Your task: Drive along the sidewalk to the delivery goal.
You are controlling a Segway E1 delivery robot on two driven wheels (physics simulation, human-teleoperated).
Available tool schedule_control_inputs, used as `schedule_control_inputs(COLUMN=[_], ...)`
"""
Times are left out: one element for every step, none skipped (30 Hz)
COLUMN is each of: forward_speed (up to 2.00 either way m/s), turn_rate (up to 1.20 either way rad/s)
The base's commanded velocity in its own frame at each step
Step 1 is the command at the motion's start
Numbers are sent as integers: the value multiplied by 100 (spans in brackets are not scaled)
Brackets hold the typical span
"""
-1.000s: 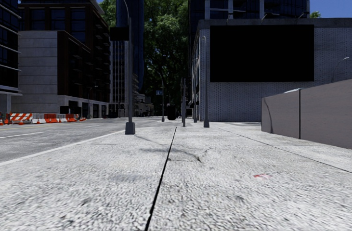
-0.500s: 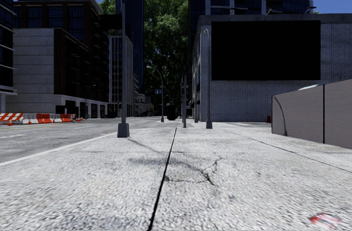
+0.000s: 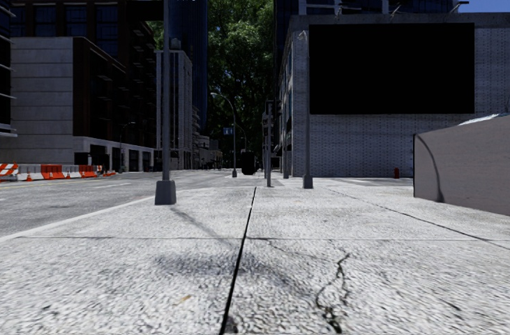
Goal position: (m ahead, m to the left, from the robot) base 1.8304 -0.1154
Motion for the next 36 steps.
schedule_control_inputs(forward_speed=[200,200,200,200,200,200,200,200,200,200,200,200,200,200,200,200,200,200,200,200,200,200,200,200,200,195,181,181,164,157,154,154,151,141,122,122], turn_rate=[0,0,0,0,0,0,0,0,2,18,18,33,24,0,0,0,0,0,0,0,0,0,0,0,0,0,0,0,0,0,0,0,0,0,0,0])
